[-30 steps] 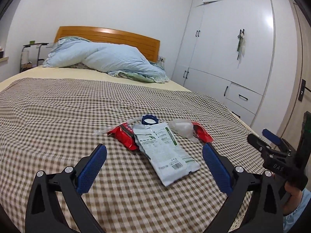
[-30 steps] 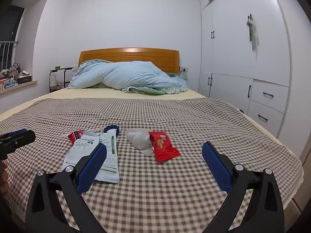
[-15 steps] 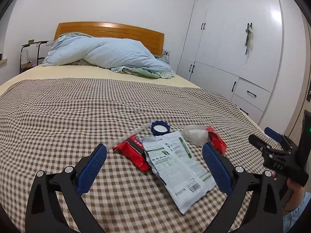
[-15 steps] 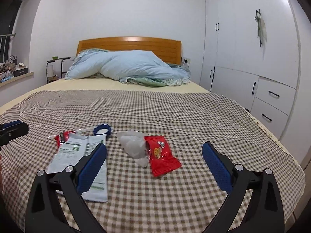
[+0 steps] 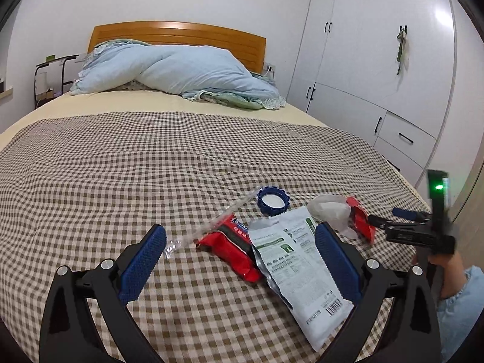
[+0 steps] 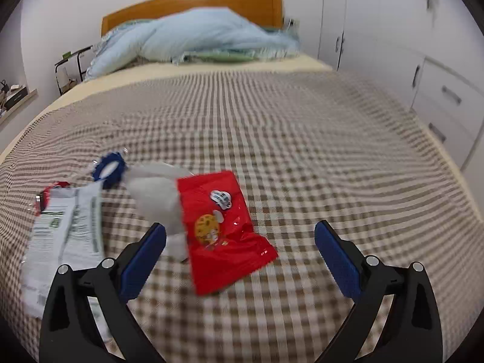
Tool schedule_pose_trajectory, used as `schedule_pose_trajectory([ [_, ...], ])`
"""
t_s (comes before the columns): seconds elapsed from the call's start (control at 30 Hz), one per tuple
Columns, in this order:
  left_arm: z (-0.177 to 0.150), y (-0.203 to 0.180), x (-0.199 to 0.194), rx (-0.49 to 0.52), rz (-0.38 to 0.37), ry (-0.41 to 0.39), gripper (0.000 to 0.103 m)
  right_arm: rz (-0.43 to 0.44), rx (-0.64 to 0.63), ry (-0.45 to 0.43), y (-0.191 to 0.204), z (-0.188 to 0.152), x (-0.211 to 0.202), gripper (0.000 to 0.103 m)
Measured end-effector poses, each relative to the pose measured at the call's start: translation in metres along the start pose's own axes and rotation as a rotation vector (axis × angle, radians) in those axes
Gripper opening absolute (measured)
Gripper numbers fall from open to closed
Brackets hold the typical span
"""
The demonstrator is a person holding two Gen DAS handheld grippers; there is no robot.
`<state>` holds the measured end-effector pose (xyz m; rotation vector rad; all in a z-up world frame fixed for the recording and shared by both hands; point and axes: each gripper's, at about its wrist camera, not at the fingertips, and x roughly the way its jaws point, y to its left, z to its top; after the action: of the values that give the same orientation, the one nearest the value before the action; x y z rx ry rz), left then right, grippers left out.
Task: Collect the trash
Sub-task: 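Grasp the red snack wrapper with the right gripper while the left reaches the straw, then close the left gripper on the clear plastic straw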
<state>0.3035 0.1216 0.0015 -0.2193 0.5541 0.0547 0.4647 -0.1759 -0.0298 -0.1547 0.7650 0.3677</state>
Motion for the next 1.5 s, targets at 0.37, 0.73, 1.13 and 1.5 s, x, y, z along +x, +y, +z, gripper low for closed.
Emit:
schedule_pose_trajectory([
  [0.37, 0.014, 0.005, 0.047, 0.087, 0.042, 0.090, 0.095, 0.080, 0.073, 0.091, -0.007, -0.002, 0.033, 0.041],
  [0.73, 0.031, 0.020, 0.108, 0.131, 0.121, 0.256, 0.095, -0.072, -0.018, -0.053, 0.012, -0.007, 0.007, 0.021],
  [1.13, 0.035, 0.001, 0.154, 0.303, 0.161, 0.403, 0.084, -0.121, 0.053, -0.063, 0.002, -0.008, 0.007, 0.021],
  [1.5, 0.028, -0.005, 0.183, 0.308, 0.141, 0.484, 0.058, -0.125, 0.048, -0.033, 0.002, -0.009, 0.012, 0.021],
])
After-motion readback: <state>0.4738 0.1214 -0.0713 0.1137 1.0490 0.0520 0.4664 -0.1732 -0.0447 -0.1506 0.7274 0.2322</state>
